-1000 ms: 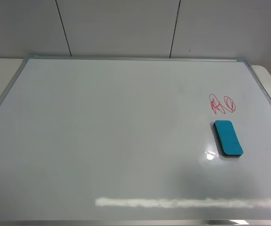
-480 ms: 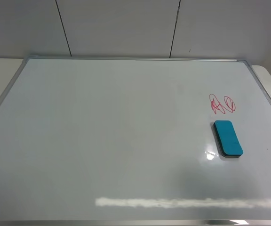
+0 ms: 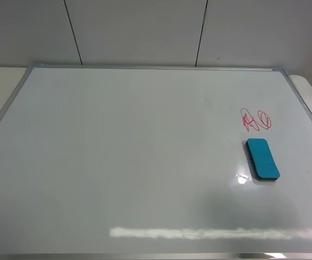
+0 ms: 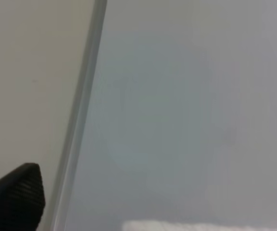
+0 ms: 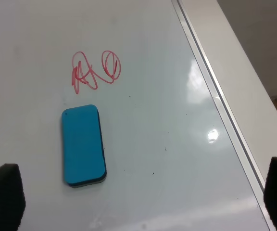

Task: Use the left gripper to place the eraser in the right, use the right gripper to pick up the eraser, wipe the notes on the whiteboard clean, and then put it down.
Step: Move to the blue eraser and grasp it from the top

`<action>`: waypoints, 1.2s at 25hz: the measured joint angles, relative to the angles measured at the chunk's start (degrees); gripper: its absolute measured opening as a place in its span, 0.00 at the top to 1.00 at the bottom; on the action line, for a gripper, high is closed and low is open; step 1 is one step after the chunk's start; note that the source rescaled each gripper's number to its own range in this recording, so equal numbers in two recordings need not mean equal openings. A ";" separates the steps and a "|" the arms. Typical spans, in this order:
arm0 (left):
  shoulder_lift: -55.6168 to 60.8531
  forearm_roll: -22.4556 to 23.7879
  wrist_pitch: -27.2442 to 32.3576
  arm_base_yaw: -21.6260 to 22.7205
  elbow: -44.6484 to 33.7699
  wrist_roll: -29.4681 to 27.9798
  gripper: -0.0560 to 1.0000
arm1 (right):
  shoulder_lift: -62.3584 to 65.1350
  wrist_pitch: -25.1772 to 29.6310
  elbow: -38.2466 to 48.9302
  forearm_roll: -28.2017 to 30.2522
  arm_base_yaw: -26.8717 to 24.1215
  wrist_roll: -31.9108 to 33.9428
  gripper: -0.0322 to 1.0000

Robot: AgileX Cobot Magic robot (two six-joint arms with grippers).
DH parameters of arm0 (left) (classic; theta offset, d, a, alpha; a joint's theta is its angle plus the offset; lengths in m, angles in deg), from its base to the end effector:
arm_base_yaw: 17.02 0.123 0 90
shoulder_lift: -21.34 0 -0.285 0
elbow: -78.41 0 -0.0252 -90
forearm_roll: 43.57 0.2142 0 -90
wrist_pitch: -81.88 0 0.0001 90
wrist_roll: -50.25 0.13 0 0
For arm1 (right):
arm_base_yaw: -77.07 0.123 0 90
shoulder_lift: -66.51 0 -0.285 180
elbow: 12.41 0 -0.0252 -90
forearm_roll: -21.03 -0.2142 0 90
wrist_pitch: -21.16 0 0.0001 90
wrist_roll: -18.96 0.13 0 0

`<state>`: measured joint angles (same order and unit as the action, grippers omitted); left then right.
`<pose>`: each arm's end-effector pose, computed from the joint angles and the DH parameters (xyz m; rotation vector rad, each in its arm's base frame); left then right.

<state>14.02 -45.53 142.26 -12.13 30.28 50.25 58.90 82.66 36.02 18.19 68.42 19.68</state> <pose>-0.0033 -0.0042 0.2449 -0.0845 2.0194 0.0133 -0.0029 0.0062 0.2412 0.1647 2.0439 -0.0267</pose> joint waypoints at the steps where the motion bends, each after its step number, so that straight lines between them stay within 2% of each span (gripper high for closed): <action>1: 0.00 0.00 0.00 0.00 0.00 0.00 0.00 | 0.00 0.00 0.00 0.00 0.00 0.00 0.00; 15: 0.00 0.00 0.00 0.00 0.00 0.00 0.00 | -2.06 -0.05 0.00 0.00 0.00 0.23 0.00; 20: 0.00 0.00 0.00 0.00 0.00 0.00 0.00 | -15.46 -0.31 -3.25 -0.60 0.00 2.83 0.00; 30: 0.00 0.00 0.00 0.00 0.00 0.00 0.00 | -49.92 -1.12 -16.44 -0.76 0.18 9.66 0.00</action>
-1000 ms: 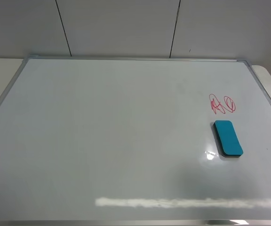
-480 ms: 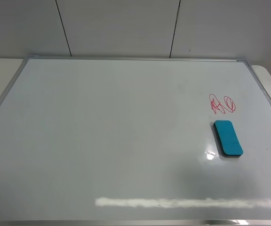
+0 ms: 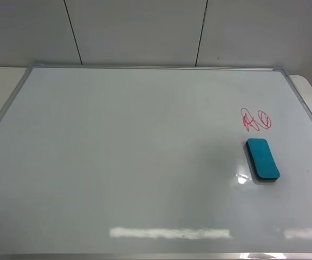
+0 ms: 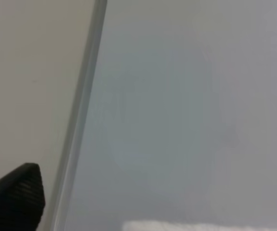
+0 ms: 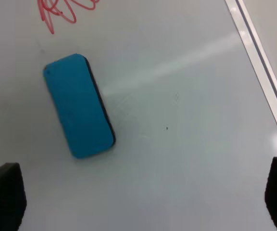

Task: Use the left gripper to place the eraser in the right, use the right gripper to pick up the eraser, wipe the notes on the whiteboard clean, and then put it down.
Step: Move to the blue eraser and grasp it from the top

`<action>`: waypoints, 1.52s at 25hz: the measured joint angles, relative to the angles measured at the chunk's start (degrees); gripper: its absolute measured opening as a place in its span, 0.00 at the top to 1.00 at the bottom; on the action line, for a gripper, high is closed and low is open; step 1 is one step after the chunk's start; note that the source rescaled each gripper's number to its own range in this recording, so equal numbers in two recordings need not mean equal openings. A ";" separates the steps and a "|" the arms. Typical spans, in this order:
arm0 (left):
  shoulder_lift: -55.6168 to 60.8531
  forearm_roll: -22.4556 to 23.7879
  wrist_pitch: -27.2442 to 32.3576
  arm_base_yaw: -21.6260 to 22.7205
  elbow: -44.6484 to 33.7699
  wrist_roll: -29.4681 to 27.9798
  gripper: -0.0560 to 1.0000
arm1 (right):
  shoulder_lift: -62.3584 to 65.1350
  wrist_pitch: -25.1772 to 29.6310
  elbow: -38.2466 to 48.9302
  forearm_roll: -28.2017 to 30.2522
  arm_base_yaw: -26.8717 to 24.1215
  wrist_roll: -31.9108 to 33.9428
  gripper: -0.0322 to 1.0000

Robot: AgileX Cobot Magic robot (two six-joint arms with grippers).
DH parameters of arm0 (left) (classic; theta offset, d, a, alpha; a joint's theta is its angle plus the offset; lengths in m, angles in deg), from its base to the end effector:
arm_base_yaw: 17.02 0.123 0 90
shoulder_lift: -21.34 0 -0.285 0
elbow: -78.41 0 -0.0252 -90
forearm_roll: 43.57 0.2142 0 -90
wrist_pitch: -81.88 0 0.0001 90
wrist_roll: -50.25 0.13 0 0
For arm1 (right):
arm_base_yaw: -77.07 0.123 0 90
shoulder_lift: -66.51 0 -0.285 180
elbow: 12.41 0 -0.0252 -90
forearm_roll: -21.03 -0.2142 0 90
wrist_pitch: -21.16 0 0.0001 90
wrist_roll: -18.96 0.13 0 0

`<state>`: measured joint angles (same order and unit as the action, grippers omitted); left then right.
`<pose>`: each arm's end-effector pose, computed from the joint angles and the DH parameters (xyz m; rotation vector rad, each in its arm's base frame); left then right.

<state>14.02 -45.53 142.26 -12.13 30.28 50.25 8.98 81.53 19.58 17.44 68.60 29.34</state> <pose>-0.0033 -0.0042 0.2449 -0.0845 2.0194 0.0133 0.1258 -0.0116 0.2782 0.4494 2.5769 0.0939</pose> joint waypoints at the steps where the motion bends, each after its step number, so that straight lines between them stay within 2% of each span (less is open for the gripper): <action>1: 0.00 0.00 0.00 0.00 0.00 0.00 0.00 | -3.25 -0.05 -0.95 0.06 0.54 0.28 0.00; 9: 0.00 0.00 0.00 0.00 0.00 0.00 0.00 | -23.00 -0.29 -6.78 1.75 9.72 4.45 0.00; 18: 0.00 0.00 0.00 0.00 0.00 0.00 0.00 | -34.22 -0.76 -6.91 8.03 16.16 7.79 0.00; 24: 0.00 0.00 0.00 0.00 0.00 0.00 0.00 | -39.46 -3.62 -6.92 11.61 18.22 8.99 0.00; 38: 0.00 0.00 0.00 0.00 0.00 0.00 0.00 | -49.89 -14.43 -6.92 11.74 18.68 9.33 0.00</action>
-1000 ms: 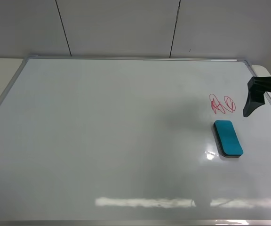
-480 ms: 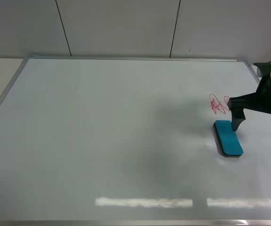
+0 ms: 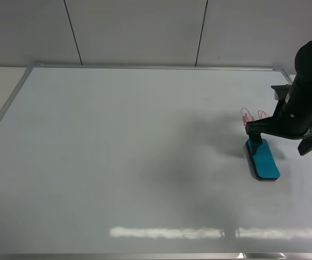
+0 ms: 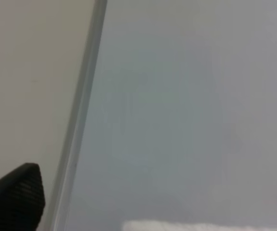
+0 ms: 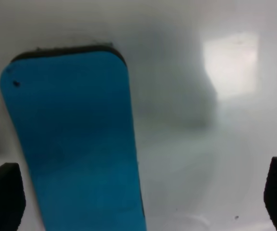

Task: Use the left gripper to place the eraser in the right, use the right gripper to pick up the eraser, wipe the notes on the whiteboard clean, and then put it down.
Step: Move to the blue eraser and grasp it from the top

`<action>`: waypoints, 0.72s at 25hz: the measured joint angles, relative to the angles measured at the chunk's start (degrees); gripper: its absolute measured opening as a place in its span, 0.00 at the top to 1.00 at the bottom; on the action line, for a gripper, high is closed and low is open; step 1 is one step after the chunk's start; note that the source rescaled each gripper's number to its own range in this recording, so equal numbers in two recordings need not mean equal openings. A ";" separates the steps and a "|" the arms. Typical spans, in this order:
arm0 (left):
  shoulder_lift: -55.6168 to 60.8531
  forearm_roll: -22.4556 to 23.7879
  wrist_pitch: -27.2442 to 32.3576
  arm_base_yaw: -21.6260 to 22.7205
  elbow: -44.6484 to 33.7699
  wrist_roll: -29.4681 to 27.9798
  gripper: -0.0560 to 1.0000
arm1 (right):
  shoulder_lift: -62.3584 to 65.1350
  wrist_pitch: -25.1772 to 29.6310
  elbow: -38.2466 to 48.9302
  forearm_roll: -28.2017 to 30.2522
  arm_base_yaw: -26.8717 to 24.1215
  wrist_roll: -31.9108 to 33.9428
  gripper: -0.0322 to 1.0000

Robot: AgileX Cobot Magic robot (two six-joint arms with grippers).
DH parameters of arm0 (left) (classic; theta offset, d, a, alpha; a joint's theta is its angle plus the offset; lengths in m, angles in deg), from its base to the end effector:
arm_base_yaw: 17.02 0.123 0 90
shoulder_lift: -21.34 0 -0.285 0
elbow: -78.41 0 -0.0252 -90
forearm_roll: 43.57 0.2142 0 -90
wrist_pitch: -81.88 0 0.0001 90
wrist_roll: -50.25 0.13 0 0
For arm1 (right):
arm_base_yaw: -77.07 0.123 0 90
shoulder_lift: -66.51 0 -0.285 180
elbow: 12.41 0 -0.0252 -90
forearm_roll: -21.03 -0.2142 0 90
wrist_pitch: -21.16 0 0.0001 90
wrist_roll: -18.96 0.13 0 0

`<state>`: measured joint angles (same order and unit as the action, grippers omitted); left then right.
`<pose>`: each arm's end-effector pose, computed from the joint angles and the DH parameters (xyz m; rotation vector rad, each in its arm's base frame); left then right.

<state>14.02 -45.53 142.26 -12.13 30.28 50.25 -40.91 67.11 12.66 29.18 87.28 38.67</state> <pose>-0.0033 -0.0042 0.2449 -0.0845 2.0194 0.0133 0.2625 0.0338 0.1396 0.1052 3.0835 -0.1436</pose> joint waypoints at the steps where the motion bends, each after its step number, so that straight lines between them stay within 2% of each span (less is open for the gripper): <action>1: 0.00 0.00 0.00 0.00 0.00 0.00 0.00 | -0.74 -0.86 0.00 0.00 0.27 -0.16 0.00; 9: 0.00 0.00 0.00 0.00 0.00 0.00 0.00 | -4.39 -3.94 0.00 -0.43 4.64 -0.44 0.00; 18: 0.00 0.00 0.00 0.00 0.00 0.00 0.00 | -4.46 -3.94 0.00 -0.74 4.85 -0.44 0.00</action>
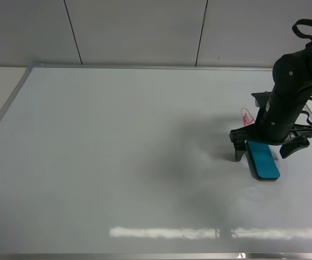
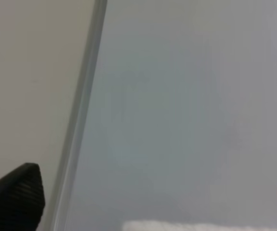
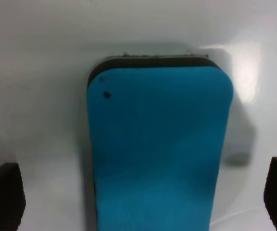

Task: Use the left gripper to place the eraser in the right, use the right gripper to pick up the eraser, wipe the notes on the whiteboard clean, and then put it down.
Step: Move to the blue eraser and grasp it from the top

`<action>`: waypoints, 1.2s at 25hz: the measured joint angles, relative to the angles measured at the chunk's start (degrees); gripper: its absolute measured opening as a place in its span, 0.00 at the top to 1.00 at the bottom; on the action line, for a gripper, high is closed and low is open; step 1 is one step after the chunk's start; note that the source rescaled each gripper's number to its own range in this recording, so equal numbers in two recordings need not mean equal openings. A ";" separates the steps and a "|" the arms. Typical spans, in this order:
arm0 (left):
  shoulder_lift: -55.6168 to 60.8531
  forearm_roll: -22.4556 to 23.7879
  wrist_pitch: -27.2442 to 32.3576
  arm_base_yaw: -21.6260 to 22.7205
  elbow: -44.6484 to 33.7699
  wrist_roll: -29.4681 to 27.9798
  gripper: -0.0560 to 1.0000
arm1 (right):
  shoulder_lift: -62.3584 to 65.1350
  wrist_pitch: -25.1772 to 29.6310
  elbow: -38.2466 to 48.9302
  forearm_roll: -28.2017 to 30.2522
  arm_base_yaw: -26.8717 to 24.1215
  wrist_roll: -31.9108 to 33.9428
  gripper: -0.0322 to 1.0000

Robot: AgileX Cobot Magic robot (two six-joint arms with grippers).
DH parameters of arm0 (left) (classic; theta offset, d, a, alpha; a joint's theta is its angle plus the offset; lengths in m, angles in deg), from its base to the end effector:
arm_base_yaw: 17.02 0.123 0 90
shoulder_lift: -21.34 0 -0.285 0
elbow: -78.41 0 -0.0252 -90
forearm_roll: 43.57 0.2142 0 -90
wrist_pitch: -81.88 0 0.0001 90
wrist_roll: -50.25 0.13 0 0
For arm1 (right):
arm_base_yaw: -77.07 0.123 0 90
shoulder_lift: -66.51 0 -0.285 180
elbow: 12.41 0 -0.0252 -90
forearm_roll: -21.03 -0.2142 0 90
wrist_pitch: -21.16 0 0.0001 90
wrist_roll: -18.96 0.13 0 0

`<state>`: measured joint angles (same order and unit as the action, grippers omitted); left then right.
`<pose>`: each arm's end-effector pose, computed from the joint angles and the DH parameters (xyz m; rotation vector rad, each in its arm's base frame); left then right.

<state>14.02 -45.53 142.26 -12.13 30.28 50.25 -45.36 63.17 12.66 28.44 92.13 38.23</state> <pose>-0.0033 -0.0042 0.2449 -0.0845 2.0194 0.0133 0.2672 0.0603 0.1187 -0.0339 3.0958 -0.1210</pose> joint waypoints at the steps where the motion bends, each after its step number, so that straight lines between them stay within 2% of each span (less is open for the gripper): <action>1: 0.00 0.00 0.00 0.00 0.00 0.00 0.00 | 0.00 0.00 0.00 -0.12 0.00 0.00 0.01; 3: 0.00 0.00 0.00 0.00 0.00 0.00 0.00 | 0.00 0.06 0.00 -0.43 0.00 0.00 0.08; 5: 0.00 0.00 0.00 0.00 0.00 0.00 0.00 | 0.00 0.34 0.00 -0.81 0.00 0.32 0.28; 6: 0.00 0.00 0.00 0.00 0.00 0.00 0.00 | 0.00 0.34 0.00 -0.81 0.00 0.32 0.28; 8: 0.00 0.00 0.00 0.00 0.00 0.00 0.00 | 0.00 0.43 0.00 -0.81 0.00 1.10 0.49; 9: 0.00 0.00 0.00 0.00 0.00 0.00 0.00 | 0.00 0.43 0.00 -0.81 0.00 1.66 0.55; 11: 0.00 0.00 0.00 0.00 0.00 0.00 0.00 | 0.00 0.00 0.00 -0.81 0.00 2.15 0.61; 14: 0.00 0.00 0.00 0.00 0.00 0.00 0.00 | 0.00 -0.41 0.00 -0.81 0.00 2.15 0.64; 23: 0.00 0.00 0.00 0.00 0.00 0.00 0.00 | 0.00 -1.80 0.00 -0.76 0.00 2.22 0.65; 30: 0.00 0.00 0.00 0.00 0.00 0.00 0.00 | 0.00 -2.09 0.00 -0.76 0.00 3.65 0.56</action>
<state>14.02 -45.53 142.26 -12.13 30.28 50.25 -45.36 61.08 12.66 27.68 92.13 41.87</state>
